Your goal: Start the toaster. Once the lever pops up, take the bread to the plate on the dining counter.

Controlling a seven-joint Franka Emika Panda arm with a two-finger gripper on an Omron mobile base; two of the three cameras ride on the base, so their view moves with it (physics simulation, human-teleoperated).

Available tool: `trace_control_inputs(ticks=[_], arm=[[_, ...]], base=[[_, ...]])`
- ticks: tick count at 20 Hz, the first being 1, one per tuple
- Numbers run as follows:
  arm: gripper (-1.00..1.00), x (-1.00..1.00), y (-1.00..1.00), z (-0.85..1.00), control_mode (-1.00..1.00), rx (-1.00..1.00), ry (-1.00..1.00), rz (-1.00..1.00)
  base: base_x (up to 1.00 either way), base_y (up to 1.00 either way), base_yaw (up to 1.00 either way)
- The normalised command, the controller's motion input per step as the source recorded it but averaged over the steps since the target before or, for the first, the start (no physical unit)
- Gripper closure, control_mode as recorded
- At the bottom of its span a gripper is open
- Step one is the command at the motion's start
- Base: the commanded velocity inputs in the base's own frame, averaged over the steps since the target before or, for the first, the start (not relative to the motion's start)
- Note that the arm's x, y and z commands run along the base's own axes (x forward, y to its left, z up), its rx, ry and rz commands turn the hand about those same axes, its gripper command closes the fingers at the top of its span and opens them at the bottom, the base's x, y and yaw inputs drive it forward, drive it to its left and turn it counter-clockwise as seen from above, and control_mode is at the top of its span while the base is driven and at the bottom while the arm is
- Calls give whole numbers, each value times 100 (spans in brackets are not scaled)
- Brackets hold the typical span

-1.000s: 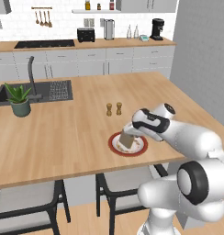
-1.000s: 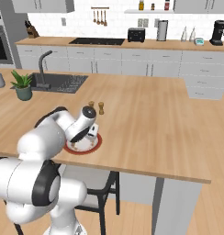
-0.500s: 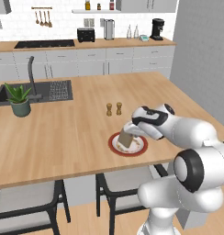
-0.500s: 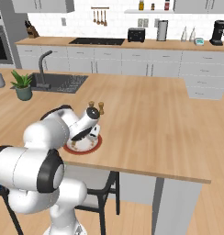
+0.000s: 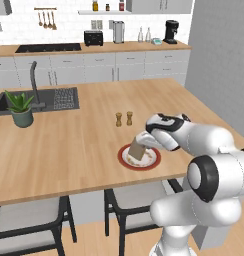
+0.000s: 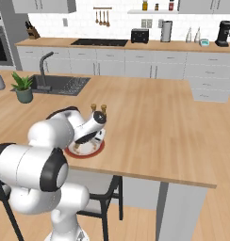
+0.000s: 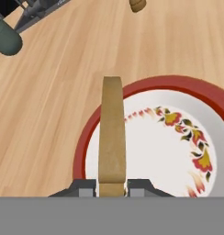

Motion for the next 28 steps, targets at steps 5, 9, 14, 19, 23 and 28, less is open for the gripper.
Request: trace_control_inputs(ticks=[5,9,14,19,23,28], arm=[[100,2,0,-4,-100,1,0,0],[100,0,0,0,-100,0,0,0],[100,0,0,0,-100,0,0,0],[-100,0,0,0,-100,0,0,0],[-100,0,0,0,-100,0,0,0],[-100,0,0,0,-100,0,0,0]], base=[[0,0,0],[0,0,0],[0,0,0],[0,0,0],[0,0,0],[0,0,0]])
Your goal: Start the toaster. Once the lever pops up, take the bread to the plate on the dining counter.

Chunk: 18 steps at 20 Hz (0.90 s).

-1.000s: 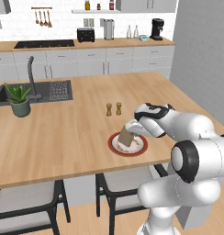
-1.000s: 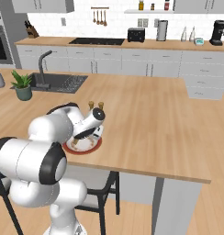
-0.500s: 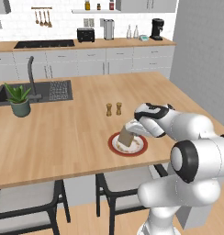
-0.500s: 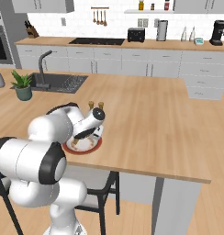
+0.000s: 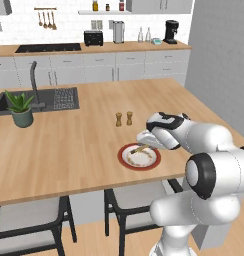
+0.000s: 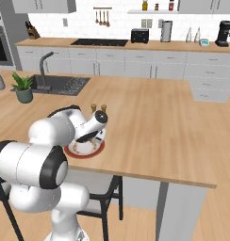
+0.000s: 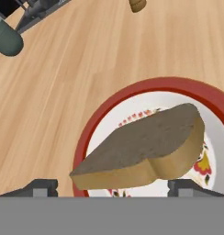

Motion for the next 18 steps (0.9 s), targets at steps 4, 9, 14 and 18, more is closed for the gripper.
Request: trace_control_inputs(ticks=[4,9,14,18], arm=[[-100,0,0,0,-100,0,0,0],[-100,-11,0,2,-100,0,0,0],[-100,-34,0,21,-100,0,0,-4],[-100,-20,0,32,-100,0,0,-7]], base=[[0,0,0],[0,0,0],[0,0,0],[0,0,0]])
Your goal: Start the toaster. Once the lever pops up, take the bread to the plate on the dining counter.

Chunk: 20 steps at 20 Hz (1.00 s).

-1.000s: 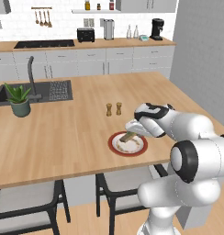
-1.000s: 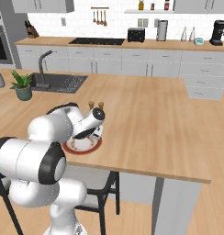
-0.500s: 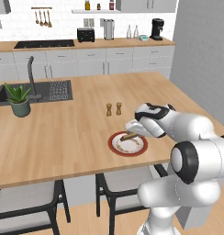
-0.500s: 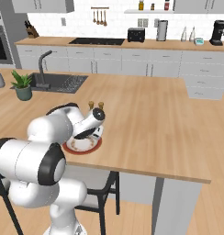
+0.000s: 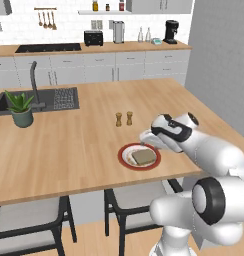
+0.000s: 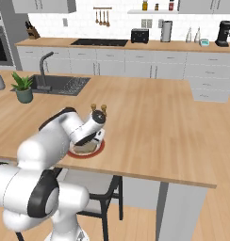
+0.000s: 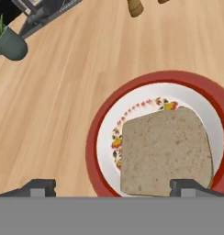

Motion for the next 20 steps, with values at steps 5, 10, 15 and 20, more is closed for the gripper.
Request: trace_control_inputs(ticks=[5,10,15,20], arm=[[-100,-6,9,40,-100,-6,0,-11],[-100,-31,28,43,-100,-17,0,-1],[-100,-68,9,62,-100,-16,4,-7],[-100,-95,0,72,-100,-12,8,-3]], base=[[0,0,0],[0,0,0],[0,0,0],[0,0,0]])
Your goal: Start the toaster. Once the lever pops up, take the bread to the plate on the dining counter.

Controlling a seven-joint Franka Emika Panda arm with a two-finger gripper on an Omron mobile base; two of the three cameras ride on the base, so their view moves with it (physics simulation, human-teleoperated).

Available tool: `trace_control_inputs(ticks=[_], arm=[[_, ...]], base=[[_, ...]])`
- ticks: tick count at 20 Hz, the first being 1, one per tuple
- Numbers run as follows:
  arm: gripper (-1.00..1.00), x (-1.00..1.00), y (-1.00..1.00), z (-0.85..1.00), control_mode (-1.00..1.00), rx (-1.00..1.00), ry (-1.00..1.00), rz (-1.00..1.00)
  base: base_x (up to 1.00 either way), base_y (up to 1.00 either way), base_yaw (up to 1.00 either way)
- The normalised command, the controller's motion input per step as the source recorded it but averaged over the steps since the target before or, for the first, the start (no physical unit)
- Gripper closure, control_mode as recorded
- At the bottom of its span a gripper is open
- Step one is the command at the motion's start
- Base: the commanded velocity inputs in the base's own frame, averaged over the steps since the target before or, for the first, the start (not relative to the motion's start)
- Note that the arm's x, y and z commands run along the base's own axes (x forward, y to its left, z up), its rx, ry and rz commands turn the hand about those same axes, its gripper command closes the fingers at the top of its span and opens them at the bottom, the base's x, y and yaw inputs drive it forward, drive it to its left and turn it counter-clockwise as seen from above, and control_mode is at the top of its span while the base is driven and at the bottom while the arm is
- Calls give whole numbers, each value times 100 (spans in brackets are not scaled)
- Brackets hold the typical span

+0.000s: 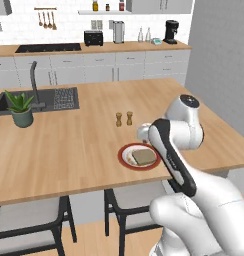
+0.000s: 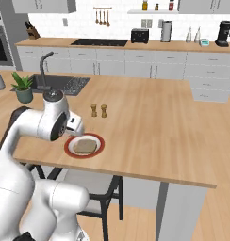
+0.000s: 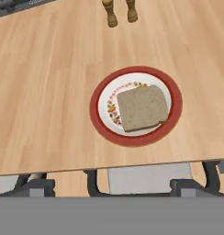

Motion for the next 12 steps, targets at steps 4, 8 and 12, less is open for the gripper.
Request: trace_control_inputs(ticks=[4,8,12], arm=[[-100,-89,0,77,-100,-16,14,-7],[-100,-76,-9,74,-100,-9,14,-6],[-100,-51,-31,64,-100,-6,15,-5]], base=[[0,0,0],[0,0,0],[0,0,0]])
